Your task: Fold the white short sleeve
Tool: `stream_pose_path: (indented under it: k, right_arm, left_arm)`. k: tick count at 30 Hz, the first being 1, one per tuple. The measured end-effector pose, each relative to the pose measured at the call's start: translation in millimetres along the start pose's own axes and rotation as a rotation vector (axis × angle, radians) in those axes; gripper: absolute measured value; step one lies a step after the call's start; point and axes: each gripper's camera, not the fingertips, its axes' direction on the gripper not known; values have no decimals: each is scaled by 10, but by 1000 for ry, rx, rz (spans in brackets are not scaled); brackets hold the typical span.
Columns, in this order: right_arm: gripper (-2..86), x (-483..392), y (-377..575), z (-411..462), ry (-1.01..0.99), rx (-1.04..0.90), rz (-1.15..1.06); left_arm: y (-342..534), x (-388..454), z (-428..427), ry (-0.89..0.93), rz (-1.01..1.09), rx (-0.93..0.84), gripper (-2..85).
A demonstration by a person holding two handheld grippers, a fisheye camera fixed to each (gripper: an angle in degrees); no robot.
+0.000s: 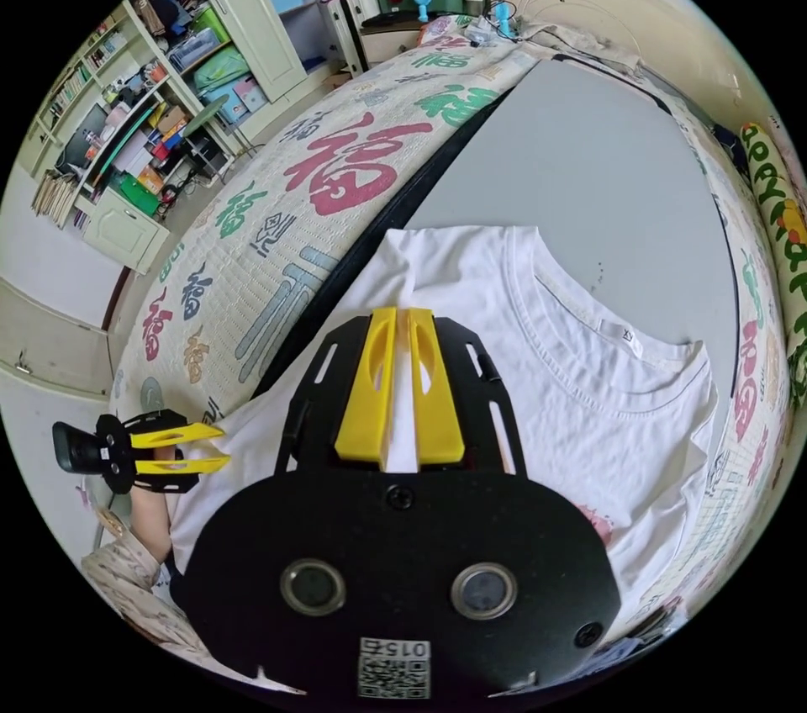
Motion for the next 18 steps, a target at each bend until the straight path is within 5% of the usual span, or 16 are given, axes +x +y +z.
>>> stream_pose_path:
  k: [11, 18]
  right_arm:
    - [107, 100, 888, -576, -69, -13, 27]
    - [107, 151, 1840, -829, -121, -35, -6]
  left_arm:
    - [131, 43, -501, -107, 50, 143, 63]
    - [-91, 254, -343, 51, 115, 164, 76]
